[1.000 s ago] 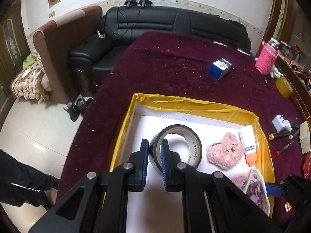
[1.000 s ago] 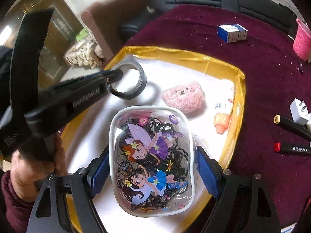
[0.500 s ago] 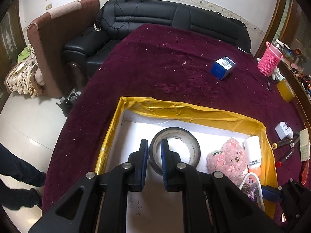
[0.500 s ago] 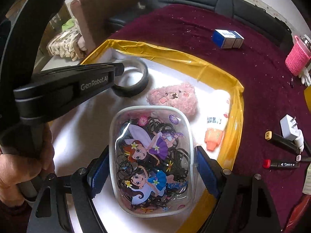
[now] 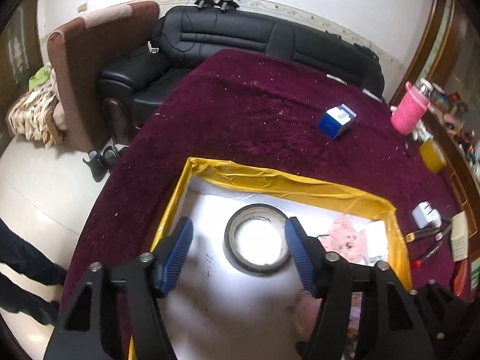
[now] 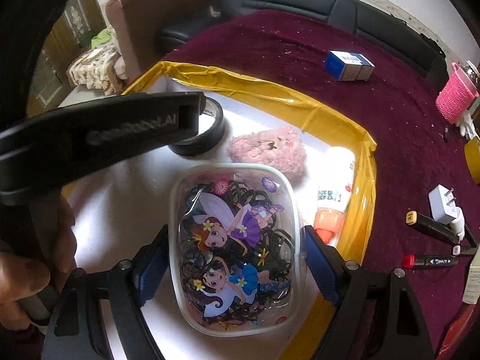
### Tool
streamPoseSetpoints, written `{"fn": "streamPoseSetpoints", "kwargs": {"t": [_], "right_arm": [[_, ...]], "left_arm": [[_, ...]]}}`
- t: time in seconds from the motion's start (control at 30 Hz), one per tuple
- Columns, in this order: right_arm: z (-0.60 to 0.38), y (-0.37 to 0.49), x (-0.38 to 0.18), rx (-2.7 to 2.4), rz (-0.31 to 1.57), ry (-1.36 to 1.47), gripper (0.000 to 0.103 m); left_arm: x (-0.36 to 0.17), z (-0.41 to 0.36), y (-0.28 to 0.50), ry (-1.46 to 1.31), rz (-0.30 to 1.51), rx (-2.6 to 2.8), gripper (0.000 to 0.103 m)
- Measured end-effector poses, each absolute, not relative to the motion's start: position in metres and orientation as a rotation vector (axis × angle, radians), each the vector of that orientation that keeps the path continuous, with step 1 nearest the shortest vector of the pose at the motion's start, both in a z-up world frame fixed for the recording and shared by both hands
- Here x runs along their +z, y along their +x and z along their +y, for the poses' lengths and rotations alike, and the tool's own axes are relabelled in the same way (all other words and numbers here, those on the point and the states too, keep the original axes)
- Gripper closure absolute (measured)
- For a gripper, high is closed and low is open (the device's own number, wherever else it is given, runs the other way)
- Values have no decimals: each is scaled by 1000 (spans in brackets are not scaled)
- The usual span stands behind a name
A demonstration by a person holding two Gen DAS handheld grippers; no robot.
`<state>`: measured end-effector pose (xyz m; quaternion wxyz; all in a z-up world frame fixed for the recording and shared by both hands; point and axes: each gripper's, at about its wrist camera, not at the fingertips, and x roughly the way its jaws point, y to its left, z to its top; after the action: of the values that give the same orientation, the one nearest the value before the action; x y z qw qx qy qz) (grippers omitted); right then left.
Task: Organize objects
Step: 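Open the left tool to release the tape while the right tool lowers the pencil case into the tray, then grasp the gold-capped black marker with the left tool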
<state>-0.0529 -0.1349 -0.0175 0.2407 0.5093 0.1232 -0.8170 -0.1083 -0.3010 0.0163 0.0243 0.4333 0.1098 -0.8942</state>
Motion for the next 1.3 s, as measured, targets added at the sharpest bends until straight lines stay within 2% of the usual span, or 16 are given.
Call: {"fn": "streamPoseSetpoints", "kwargs": {"t": [0.07,0.1,0.27,0.37,0.57,0.77,0.9,1.07,1.2,1.3], "right_arm": [[-127,-51,-10,-2250,272,1356,14],[-121,-49,-4,-2254,216,1328,14],[-87,-35,21,-2289,67,1230,12],[-59,-26,29,-2333,2,1210,10],[-5,-13,31,-2367,-145,1236,9],[48,7,32,-2397,-249,1231,9],[88,20,37,-2443,-309,1206,9],[146,24,38,-2549,-357,1193,8],[181,16,32,-2593,-415,1199,8],[199,9,27,-2602,-450,1200,8]], "left_arm": [[21,-304,-95,1316,423,-2762,23],[22,-305,-88,1298,462,-2752,21],[13,-304,-58,1313,607,-2707,19],[7,-292,-43,1328,514,-2680,19],[7,-280,-14,1320,537,-2667,18],[15,-286,14,1265,682,-2726,18],[32,-270,24,1223,583,-2800,18],[66,-221,26,1161,448,-2971,9],[76,-160,6,1168,200,-3066,9],[73,-125,-17,1220,86,-3079,9]]}}
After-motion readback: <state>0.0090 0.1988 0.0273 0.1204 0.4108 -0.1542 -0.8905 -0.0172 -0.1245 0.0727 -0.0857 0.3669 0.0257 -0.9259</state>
